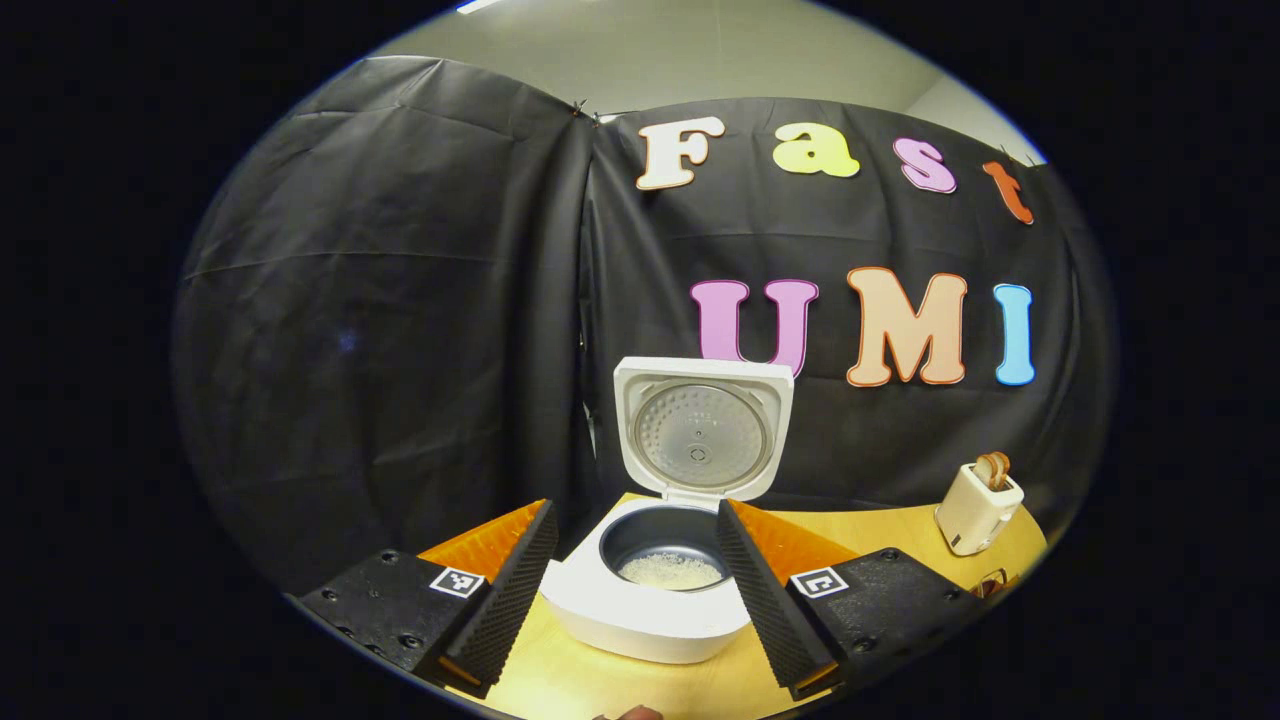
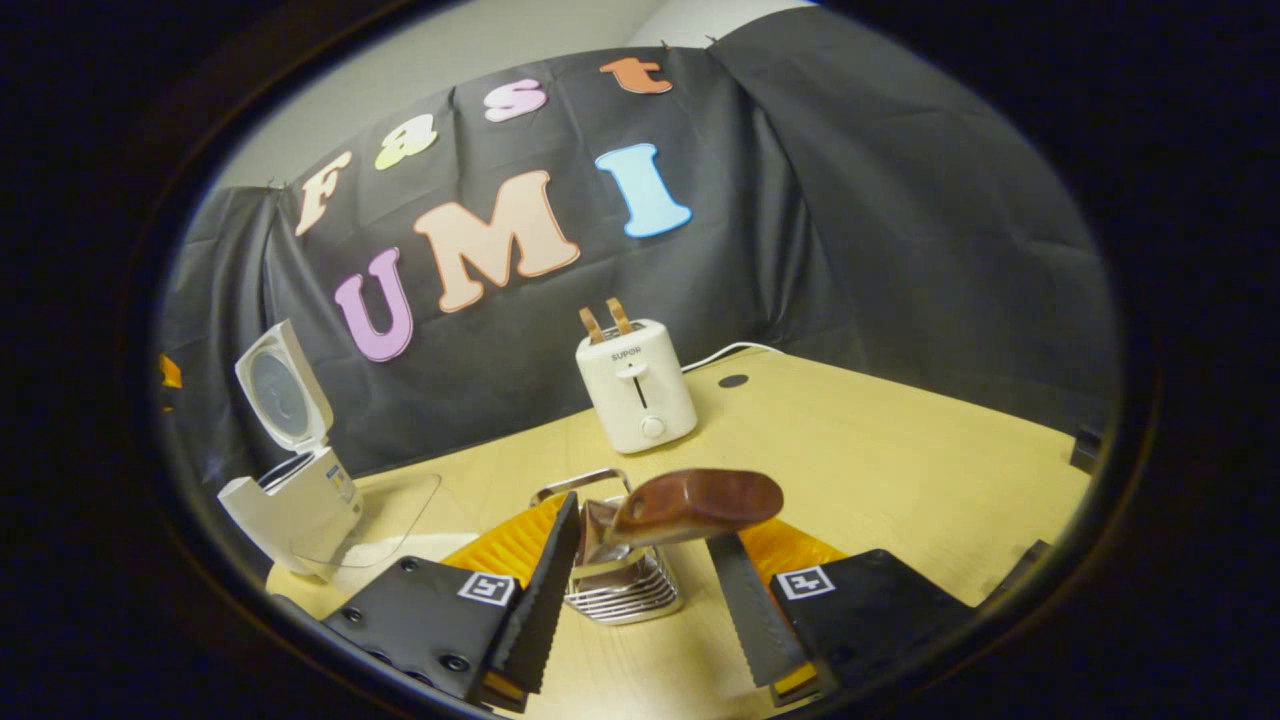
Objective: Close the left gripper, press the button to open the rice cooker; take a wooden spoon from the chopstick holder with the right hand, scoop a spoonful of rice and pour it into the rice cooker, then put the wooden spoon back into the chopstick holder.
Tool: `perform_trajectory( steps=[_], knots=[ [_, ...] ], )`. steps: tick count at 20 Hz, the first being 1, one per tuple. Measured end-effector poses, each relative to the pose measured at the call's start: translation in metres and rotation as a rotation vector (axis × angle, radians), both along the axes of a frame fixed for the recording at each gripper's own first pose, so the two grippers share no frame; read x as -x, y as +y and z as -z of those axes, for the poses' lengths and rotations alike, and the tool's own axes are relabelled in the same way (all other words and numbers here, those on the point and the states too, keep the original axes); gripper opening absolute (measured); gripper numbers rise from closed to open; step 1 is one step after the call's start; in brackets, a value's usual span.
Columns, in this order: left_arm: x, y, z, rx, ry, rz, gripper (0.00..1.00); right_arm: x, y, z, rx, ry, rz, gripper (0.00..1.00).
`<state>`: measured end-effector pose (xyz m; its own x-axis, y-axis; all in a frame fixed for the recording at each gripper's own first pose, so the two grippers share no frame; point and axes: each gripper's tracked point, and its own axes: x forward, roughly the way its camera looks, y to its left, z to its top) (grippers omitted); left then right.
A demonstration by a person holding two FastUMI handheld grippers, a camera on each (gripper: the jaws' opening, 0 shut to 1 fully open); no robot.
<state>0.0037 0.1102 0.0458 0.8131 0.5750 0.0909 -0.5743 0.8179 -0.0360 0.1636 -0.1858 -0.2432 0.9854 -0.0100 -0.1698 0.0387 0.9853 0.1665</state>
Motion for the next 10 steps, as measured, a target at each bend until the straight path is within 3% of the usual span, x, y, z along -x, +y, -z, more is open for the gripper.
perform_trajectory(
  steps=[4, 8, 10],
  knots=[
    [-0.001, -0.006, 0.003, 0.0, 0.006, -0.013, 0.95, -0.017, 0.002, -0.003, -0.036, -0.013, -0.013, 0.36],
    [-0.006, -0.015, 0.004, 0.003, 0.0, -0.01, 0.94, -0.035, -0.001, -0.01, -0.029, -0.026, -0.022, 0.36],
    [-0.003, -0.018, 0.002, 0.0, -0.004, -0.011, 0.94, -0.043, 0.006, -0.013, -0.036, -0.013, -0.039, 0.31]
  ],
)
